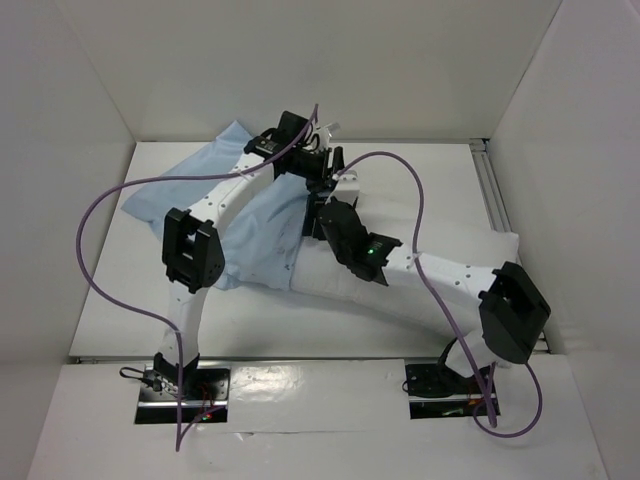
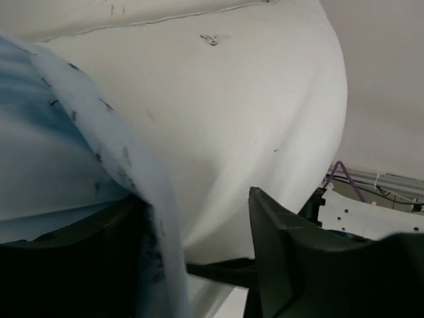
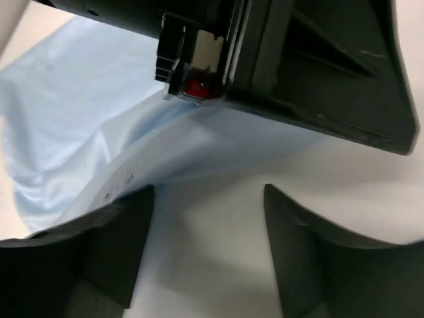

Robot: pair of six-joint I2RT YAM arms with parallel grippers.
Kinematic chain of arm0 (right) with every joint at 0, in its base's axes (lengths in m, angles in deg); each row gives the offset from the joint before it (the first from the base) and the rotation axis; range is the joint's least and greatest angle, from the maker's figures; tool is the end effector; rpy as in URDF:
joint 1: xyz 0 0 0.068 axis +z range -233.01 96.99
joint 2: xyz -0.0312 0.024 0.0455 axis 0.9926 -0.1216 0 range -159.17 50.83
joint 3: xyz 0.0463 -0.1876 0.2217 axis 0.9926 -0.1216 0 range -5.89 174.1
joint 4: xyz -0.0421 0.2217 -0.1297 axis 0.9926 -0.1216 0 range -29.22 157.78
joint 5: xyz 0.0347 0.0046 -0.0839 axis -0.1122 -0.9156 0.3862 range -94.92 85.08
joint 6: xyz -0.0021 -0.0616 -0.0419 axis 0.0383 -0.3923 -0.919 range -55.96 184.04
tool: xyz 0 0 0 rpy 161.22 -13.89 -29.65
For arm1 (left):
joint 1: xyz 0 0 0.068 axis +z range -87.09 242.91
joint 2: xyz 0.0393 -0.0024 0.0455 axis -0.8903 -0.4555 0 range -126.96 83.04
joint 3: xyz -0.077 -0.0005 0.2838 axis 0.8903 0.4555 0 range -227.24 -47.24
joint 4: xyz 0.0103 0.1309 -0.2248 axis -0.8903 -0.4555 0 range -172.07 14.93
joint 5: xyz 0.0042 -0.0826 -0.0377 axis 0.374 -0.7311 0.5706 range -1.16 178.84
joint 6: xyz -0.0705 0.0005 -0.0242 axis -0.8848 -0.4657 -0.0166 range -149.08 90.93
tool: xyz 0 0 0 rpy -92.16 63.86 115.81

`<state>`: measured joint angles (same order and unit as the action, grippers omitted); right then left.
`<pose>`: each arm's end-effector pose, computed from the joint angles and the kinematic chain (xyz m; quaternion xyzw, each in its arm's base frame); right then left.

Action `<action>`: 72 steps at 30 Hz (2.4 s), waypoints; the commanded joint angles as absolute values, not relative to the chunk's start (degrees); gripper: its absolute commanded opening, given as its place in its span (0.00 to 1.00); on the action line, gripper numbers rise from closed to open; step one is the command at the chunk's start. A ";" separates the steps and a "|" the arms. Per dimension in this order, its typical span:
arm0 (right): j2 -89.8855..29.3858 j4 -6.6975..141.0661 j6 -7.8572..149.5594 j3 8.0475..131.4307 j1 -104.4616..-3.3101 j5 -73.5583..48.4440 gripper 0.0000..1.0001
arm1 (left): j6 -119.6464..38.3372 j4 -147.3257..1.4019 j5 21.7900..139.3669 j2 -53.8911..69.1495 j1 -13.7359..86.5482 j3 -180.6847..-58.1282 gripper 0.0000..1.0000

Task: Put the pillow into the pillowcase

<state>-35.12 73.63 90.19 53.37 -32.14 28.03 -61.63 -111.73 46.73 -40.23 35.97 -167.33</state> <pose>0.2554 0.2600 0.2979 -0.0118 0.8057 0.1562 0.5713 0.4411 -0.2711 0.3217 0.1107 0.8516 -0.4789 0.1820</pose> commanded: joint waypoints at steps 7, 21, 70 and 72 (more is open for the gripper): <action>-20.02 63.66 93.47 50.71 -31.68 34.46 0.90 | -57.02 -117.34 47.70 -36.67 40.40 -175.82 0.78; -16.93 44.76 89.35 54.57 -31.68 32.34 1.00 | -56.04 -118.04 84.51 -5.32 37.52 -154.67 0.63; -18.59 16.63 102.01 52.21 -31.68 25.41 1.00 | -78.12 -106.97 107.12 6.66 14.57 -105.06 0.11; -22.97 21.96 102.01 51.15 -31.68 24.80 0.92 | -77.41 -106.97 103.27 6.66 14.04 -106.90 0.09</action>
<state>-18.20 20.34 99.52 53.87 -32.08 27.25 -78.90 -108.43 106.90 6.66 14.13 -102.44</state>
